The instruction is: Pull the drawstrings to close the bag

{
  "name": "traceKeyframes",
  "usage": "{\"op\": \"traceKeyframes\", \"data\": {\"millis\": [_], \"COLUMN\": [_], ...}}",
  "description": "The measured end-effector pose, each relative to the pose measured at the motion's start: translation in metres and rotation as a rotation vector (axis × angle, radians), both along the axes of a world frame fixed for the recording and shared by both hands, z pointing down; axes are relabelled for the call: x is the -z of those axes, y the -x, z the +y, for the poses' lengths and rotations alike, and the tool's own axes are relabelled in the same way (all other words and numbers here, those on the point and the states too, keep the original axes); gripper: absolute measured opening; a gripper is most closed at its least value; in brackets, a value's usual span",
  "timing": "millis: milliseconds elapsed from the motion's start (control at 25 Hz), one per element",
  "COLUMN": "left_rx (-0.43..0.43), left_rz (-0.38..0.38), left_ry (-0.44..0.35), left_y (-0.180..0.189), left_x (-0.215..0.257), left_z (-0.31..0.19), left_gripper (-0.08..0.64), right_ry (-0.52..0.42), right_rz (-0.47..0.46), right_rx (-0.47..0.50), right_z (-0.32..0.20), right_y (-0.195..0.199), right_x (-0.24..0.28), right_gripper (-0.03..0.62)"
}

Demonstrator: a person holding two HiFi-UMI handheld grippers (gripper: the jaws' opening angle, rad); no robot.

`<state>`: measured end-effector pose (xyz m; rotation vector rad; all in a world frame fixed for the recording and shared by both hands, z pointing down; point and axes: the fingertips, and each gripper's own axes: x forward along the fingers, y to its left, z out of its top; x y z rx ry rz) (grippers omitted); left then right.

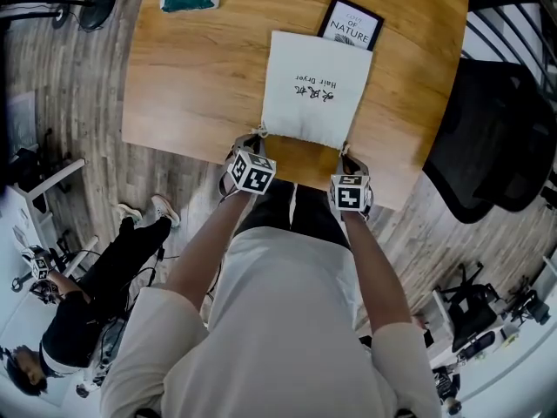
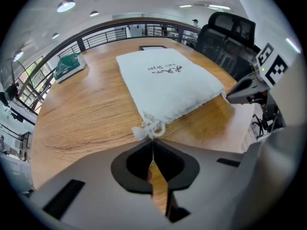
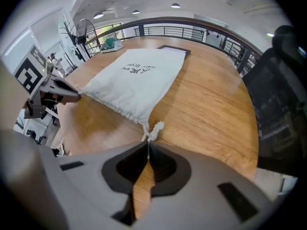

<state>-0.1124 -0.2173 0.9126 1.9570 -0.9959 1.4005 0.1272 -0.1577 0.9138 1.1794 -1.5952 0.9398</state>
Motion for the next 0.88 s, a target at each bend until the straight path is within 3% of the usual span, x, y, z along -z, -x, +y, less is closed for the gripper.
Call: {"op": "traceKeyframes", "data": {"millis": [120,240,400,680,880], "left_rx": [0.008,0.041,0.067,0.013,-0.007], "left_rz": [0.021,0.084,0.141,0.05,0.015], "left_ry": [-0.004,0.051,0.068,-0.062,-0.2], "left_y": [0.0,0.002,0.01,0.028,0.031], "left_x": [0.001,0.0,0.012,0.04,0.073], "left_z": [0.0,0.001,0.0,-0.014,-0.029], "left_gripper": [0.0,-0.002,-0.002,-0.002,-0.002], "right_ry": [0.003,0.011,-0.022,-0.126,-0.199], "right_rz": [0.002,-0.005,0.055,0.18,0.222], "right_rx": [-0.004,0.01,0.074,0.23,0.234], "right_z": [0.0,0.0,-0.004,-0.014,-0.022], "right_y": [0.0,-0.002,-0.011,-0.021,-0.031], "right_x": [0.003,0.003,0.016,0.044,0.069], "right_gripper": [0.012,0.011,0.011,0.009,0.009]}}
